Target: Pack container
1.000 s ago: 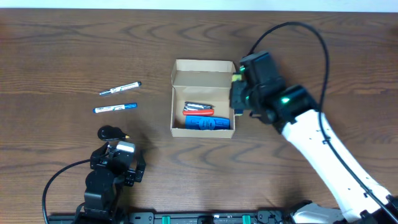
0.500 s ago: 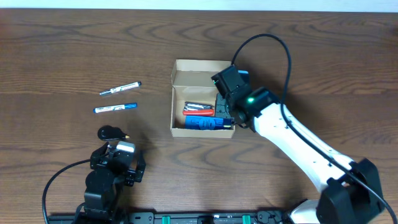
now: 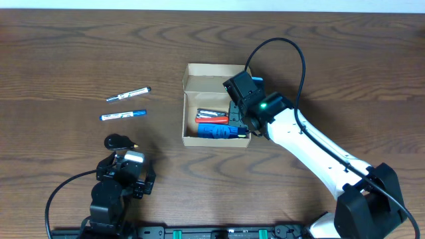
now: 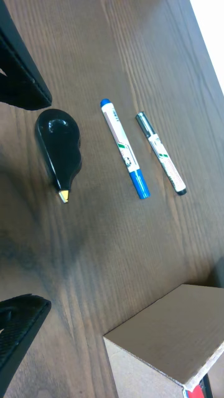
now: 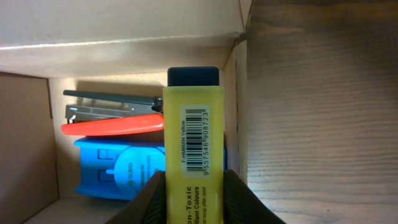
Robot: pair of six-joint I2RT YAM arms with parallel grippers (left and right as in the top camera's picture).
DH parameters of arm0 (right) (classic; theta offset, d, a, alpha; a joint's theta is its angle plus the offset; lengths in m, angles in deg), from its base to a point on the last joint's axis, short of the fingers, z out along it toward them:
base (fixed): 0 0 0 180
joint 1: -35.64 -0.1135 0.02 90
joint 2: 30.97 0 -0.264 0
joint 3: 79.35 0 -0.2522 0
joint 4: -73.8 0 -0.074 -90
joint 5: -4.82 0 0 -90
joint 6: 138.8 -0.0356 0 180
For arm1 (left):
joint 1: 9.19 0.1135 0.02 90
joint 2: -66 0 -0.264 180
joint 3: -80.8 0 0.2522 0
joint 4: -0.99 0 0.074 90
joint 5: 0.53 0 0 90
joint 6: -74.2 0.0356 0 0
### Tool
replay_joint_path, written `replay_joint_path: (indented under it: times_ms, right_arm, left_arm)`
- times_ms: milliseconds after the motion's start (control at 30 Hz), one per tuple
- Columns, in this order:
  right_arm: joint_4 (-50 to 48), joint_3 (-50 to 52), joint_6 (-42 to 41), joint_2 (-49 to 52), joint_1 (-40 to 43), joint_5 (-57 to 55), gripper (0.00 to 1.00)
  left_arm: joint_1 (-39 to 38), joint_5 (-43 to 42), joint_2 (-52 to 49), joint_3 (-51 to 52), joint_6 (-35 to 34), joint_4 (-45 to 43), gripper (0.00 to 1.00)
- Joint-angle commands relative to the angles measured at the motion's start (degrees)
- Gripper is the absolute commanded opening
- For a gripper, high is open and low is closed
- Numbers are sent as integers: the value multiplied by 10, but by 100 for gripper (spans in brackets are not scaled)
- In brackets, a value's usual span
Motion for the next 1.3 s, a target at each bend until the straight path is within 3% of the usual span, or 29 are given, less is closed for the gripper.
replay_joint_path:
  times_ms: [0,200,567,1067,1267]
  right_arm:
    - [-6,2,-7,4,-5,-11,31]
    - [-13,0,-7,0,-5,-11,39]
    - [7,-9,23,-68,-5,34,34]
    - [254,-9,142,-306,-9,41,31]
    - [297,-8,167,-378,-35,58,39]
  left_arm:
    - [-2,8,3,5,10,2,95]
    - [-2,8,3,5,10,2,95]
    - [-2,8,3,5,10,2,95]
    - [-2,8,3,5,10,2,95]
    - [-2,8,3,5,10,2,95]
